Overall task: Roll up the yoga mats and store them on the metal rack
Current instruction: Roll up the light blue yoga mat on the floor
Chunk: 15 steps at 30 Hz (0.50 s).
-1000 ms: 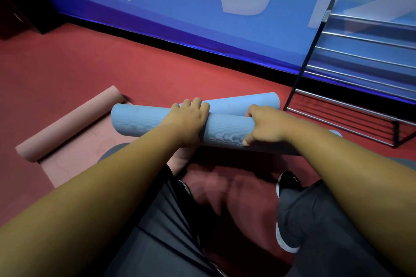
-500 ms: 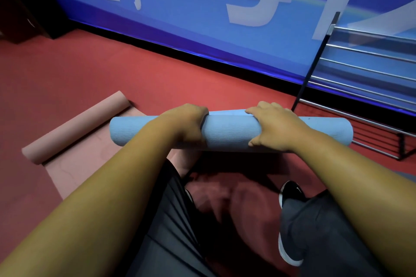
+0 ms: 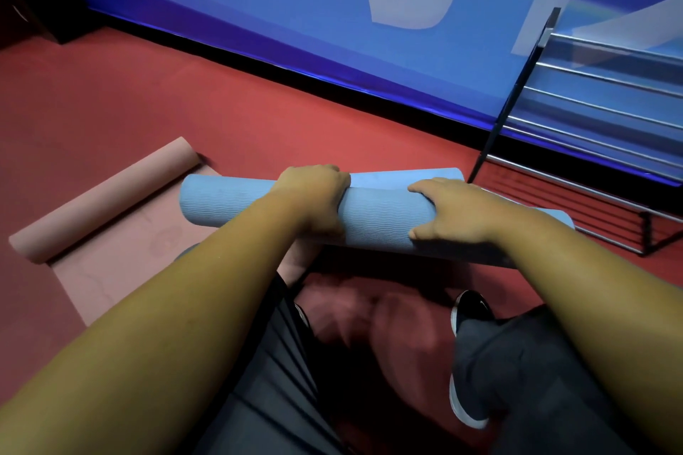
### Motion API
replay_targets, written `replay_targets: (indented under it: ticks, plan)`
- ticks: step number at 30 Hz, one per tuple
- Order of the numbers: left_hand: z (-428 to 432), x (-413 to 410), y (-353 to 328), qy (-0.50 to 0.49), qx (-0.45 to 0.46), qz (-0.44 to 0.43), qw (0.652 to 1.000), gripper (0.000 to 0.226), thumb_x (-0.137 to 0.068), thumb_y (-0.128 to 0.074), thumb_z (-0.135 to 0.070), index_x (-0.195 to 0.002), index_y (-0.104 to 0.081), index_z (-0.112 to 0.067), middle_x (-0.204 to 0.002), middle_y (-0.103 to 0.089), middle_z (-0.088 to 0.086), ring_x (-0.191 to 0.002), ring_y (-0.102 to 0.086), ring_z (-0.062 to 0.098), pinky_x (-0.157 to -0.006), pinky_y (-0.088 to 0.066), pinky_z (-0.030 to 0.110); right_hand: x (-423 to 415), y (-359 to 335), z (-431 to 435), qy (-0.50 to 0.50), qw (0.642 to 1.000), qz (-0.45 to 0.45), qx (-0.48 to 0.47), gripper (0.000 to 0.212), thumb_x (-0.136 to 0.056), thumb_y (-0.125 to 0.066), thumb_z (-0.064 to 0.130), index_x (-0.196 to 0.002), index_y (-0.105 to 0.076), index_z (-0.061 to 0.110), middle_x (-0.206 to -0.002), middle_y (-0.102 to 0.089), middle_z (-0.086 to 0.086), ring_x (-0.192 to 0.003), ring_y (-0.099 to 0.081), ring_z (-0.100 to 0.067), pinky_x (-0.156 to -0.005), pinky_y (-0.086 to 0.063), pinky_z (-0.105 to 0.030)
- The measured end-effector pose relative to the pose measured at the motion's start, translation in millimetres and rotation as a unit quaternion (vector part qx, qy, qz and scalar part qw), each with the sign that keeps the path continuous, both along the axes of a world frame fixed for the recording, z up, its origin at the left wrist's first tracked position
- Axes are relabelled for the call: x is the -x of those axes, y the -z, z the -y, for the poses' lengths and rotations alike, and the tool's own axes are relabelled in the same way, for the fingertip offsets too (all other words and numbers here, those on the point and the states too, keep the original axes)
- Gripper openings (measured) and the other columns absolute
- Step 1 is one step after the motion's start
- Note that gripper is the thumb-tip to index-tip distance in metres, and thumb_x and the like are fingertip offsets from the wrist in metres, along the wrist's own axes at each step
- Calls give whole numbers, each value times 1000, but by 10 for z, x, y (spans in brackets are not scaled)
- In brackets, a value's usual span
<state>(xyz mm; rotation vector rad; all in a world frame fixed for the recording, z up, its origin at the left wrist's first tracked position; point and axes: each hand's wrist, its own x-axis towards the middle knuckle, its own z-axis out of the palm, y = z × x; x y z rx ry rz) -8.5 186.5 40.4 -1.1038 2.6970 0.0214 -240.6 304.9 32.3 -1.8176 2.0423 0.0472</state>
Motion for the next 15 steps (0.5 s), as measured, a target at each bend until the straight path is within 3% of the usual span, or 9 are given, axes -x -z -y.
replay_targets:
  ticks: [5, 8, 10, 13, 15]
  plan:
    - [45, 16, 66, -21, -88, 5, 996, 58, -52, -83, -64, -93, -57, -32, -94, -63, -10, -82, -64, 20, -68, -57, 37, -106, 153, -18, -54, 993, -97, 29, 117, -69, -82, 77, -165, -25, 46, -143, -40, -1, -127, -42, -28, -109, -42, -44]
    - [72, 11, 76, -16, -115, 9, 993, 67, -56, -84, -66, -107, -54, -34, -103, -62, -7, -90, -60, 21, -74, -55, 39, -119, 165, 36, -47, 996, -74, 25, 113, -72, -85, 70, -166, -26, 46, -142, -46, -2, -127, -46, -31, -104, -50, -48]
    - [56, 13, 96, -6, -106, 16, 994, 68, -63, -80, -69, -112, -50, -32, -107, -61, -4, -95, -58, 24, -80, -54, 41, -93, 136, 62, -31, 997, -61, 21, 106, -74, -86, 66, -163, -36, 40, -142, -52, -2, -130, -50, -33, -103, -52, -48]
    - [-10, 26, 142, 32, -51, 19, 998, 75, -69, -75, -70, -122, -49, -26, -119, -56, -1, -109, -58, 27, -94, -52, 46, -20, 98, 52, -24, 999, -30, 15, 70, -72, -87, 62, -129, -65, 30, -123, -67, 0, -119, -61, -29, -96, -54, -44]
    - [-75, 57, 177, 69, 1, 41, 997, 90, -66, -82, -70, -133, -45, -22, -127, -48, 2, -115, -54, 29, -96, -49, 46, 3, 106, 26, -14, 1000, -11, 1, 52, -70, -88, 60, -103, -65, 27, -106, -71, 5, -105, -64, -24, -89, -55, -42]
